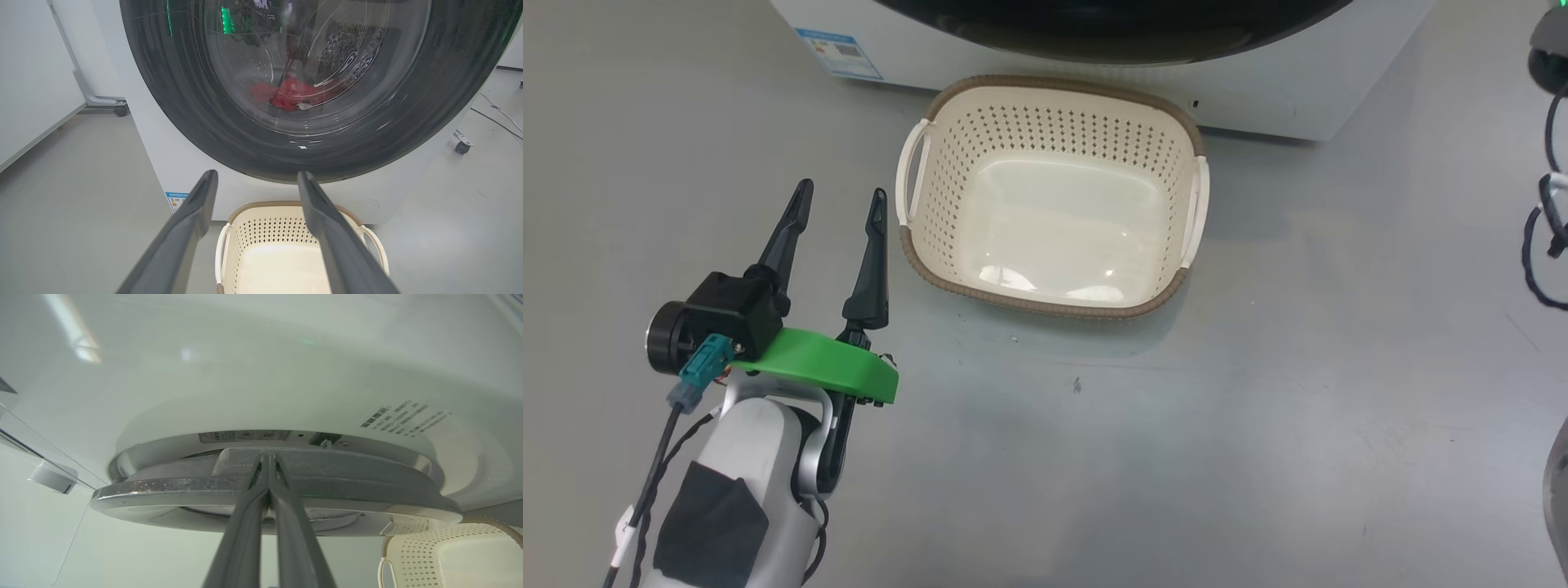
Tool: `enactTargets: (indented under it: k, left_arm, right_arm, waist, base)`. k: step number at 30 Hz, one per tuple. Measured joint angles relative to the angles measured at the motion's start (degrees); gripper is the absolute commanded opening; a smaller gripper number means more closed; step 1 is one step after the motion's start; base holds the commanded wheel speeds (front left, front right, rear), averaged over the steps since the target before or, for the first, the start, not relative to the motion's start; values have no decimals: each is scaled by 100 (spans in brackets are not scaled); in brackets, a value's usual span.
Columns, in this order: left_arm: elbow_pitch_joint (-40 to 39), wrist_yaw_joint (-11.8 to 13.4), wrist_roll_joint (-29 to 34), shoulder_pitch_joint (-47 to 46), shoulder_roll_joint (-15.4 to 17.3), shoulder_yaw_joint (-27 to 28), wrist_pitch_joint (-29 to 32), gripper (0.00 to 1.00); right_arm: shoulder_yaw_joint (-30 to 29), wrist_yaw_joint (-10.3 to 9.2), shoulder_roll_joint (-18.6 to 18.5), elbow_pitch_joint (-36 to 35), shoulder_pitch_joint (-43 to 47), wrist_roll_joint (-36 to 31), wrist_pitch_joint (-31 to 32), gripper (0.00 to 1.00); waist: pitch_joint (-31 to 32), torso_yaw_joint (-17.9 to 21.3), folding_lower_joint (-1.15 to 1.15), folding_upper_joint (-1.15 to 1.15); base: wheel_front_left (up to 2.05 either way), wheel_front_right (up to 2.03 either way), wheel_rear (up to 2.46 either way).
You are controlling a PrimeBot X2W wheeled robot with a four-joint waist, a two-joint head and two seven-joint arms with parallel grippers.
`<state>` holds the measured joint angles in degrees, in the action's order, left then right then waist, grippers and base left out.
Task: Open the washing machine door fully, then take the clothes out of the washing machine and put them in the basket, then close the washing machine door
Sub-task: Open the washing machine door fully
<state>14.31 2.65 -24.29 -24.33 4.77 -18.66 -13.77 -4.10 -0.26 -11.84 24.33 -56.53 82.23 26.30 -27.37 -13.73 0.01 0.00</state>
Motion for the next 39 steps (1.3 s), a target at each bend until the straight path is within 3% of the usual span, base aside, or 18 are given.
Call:
enactTargets:
  k: [8, 20, 39]
  left_arm:
    - [1, -45, 14, -115, -48, -21, -45, 100]
    - [46, -66, 16, -164, -111, 5, -49, 100]
    - [97, -102, 90, -215, -187, 97, -51, 100]
  right_arm:
    - [82, -140, -121, 159, -432, -4, 258, 0]
    - [88, -135, -235, 485, -688, 48, 426, 0]
    - [60, 81, -297, 832, -736, 456, 1011, 0]
  waist:
    - [-241, -222, -1, 0]
    - [-358, -369, -1, 0]
    - [-285, -333, -1, 0]
  base:
    - [0, 0, 0]
    - [0, 0, 0]
    - [0, 0, 0]
